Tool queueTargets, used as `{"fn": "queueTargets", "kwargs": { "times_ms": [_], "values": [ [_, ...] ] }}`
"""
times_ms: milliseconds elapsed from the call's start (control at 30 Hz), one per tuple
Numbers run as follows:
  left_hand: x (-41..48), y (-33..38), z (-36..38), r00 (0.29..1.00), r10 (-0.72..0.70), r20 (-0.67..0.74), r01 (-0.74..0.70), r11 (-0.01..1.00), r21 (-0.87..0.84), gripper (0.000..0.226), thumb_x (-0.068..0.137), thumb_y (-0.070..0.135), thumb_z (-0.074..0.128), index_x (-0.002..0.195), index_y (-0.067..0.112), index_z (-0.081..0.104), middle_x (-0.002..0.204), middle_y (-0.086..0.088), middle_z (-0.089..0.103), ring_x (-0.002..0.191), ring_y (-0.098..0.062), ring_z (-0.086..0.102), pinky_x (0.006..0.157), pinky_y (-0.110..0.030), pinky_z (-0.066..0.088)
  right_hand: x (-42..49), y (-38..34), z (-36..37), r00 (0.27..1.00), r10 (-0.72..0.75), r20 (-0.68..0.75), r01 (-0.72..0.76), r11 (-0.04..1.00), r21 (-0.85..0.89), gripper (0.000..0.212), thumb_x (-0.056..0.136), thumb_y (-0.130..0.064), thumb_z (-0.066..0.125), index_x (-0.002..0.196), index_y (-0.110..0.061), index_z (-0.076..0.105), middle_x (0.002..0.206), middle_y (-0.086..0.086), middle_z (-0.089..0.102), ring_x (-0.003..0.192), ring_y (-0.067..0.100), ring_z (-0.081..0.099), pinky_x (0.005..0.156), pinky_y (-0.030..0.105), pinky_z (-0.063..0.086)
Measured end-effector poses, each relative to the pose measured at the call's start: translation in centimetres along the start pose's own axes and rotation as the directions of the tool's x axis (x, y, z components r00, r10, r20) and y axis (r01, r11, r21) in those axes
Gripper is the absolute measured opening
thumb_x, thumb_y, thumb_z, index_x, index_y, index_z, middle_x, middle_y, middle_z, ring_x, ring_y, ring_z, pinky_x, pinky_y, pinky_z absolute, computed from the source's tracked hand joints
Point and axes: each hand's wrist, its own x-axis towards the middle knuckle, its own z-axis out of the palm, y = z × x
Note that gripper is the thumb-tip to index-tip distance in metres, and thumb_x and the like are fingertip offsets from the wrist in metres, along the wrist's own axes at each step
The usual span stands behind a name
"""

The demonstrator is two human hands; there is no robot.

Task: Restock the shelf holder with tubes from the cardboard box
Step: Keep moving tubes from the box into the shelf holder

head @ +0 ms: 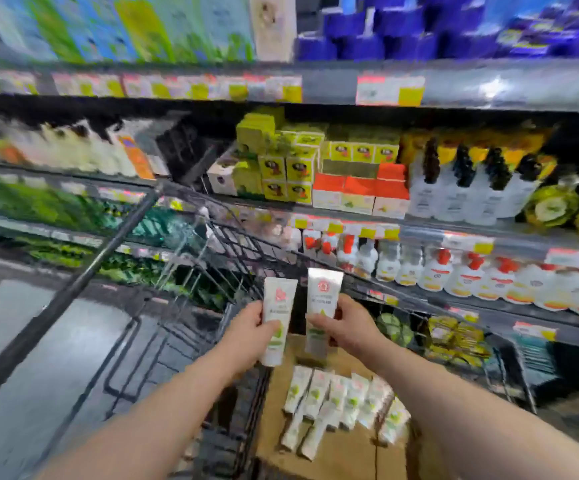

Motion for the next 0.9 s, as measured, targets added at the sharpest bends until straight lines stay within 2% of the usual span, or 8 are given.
{"fn": "queueTargets", "kwargs": {
  "times_ms": [67, 167, 233, 300, 467, 600, 767, 900],
  "values": [
    [-1.4, 0.9, -3.5, 0.997, 0.027, -0.073, -0.03, 0.999, -0.033, 0.018, 0.092, 0.008, 0.051, 0.107, 0.017, 0.048, 0.11, -0.005, 0.06, 0.096, -0.019, 0.057, 0.08, -0.028, 0.044, -0.4, -3.9, 1.3, 0.995, -0.093, 0.028, 0.094, 0.995, -0.043, 0.038, 0.081, -0.032, 0.072, 0.111, -0.014, 0.057, 0.102, 0.005, 0.067, 0.084, 0.018, 0.062, 0.067, 0.03, 0.049],
    [-3.5, 1.2, -9.0, 0.982, 0.049, -0.183, -0.061, 0.996, -0.063, 0.016, 0.091, 0.008, 0.053, 0.105, 0.016, 0.052, 0.112, -0.008, 0.063, 0.103, -0.027, 0.06, 0.088, -0.037, 0.049, -1.4, -9.3, 4.1, 0.972, -0.222, 0.079, 0.226, 0.973, -0.048, 0.04, 0.08, -0.023, 0.074, 0.114, -0.013, 0.057, 0.112, 0.009, 0.067, 0.099, 0.023, 0.065, 0.081, 0.039, 0.054],
    [-5.4, 1.0, -12.6, 0.964, 0.053, -0.262, -0.084, 0.991, -0.107, 0.023, 0.09, 0.005, 0.054, 0.113, 0.009, 0.054, 0.116, -0.01, 0.063, 0.106, -0.029, 0.06, 0.094, -0.041, 0.047, -2.8, -12.6, 6.7, 0.95, -0.283, 0.135, 0.286, 0.958, -0.004, 0.04, 0.08, -0.017, 0.074, 0.115, -0.009, 0.056, 0.108, 0.007, 0.066, 0.091, 0.013, 0.067, 0.08, 0.035, 0.056],
    [-7.5, 0.2, -16.0, 0.947, 0.054, -0.318, -0.115, 0.978, -0.174, 0.029, 0.089, 0.004, 0.054, 0.118, 0.008, 0.053, 0.12, -0.011, 0.062, 0.109, -0.028, 0.06, 0.098, -0.046, 0.046, -4.2, -15.0, 9.6, 0.924, -0.348, 0.16, 0.359, 0.932, -0.046, 0.049, 0.072, -0.035, 0.076, 0.111, -0.011, 0.058, 0.105, 0.001, 0.068, 0.088, 0.009, 0.067, 0.082, 0.034, 0.057],
    [-14.1, -4.4, -24.9, 0.905, 0.096, -0.416, -0.19, 0.963, -0.192, 0.023, 0.085, 0.015, 0.057, 0.108, 0.017, 0.055, 0.113, -0.004, 0.065, 0.104, -0.023, 0.061, 0.096, -0.049, 0.048, -8.9, -20.4, 18.8, 0.882, -0.414, 0.225, 0.448, 0.885, -0.129, 0.03, 0.083, -0.034, 0.068, 0.107, -0.025, 0.052, 0.103, -0.003, 0.064, 0.094, 0.017, 0.064, 0.08, 0.036, 0.055],
    [-20.8, -10.4, -32.4, 0.869, 0.119, -0.481, -0.236, 0.953, -0.191, 0.027, 0.09, 0.008, 0.053, 0.116, 0.013, 0.055, 0.114, -0.005, 0.064, 0.104, -0.022, 0.061, 0.094, -0.044, 0.049, -13.8, -23.4, 28.7, 0.853, -0.461, 0.246, 0.498, 0.859, -0.118, 0.026, 0.084, -0.033, 0.067, 0.104, -0.026, 0.053, 0.101, -0.002, 0.064, 0.095, 0.02, 0.063, 0.084, 0.041, 0.055],
    [-28.6, -18.1, -40.1, 0.815, 0.09, -0.573, -0.231, 0.956, -0.178, 0.017, 0.089, 0.004, 0.052, 0.1, 0.015, 0.057, 0.105, -0.01, 0.066, 0.093, -0.023, 0.061, 0.083, -0.035, 0.048, -20.3, -26.4, 40.4, 0.8, -0.497, 0.336, 0.563, 0.816, -0.132, 0.03, 0.086, -0.033, 0.066, 0.111, -0.024, 0.053, 0.1, -0.003, 0.064, 0.089, 0.016, 0.062, 0.075, 0.032, 0.051],
    [-32.7, -21.3, -45.4, 0.764, 0.065, -0.642, -0.26, 0.941, -0.215, 0.019, 0.088, 0.005, 0.053, 0.104, 0.012, 0.059, 0.104, -0.012, 0.067, 0.091, -0.025, 0.063, 0.087, -0.042, 0.051, -23.8, -28.5, 46.4, 0.782, -0.506, 0.363, 0.567, 0.82, -0.077, 0.03, 0.087, -0.026, 0.066, 0.111, -0.023, 0.05, 0.095, -0.009, 0.061, 0.083, 0.008, 0.059, 0.067, 0.023, 0.048]
  ]
}}
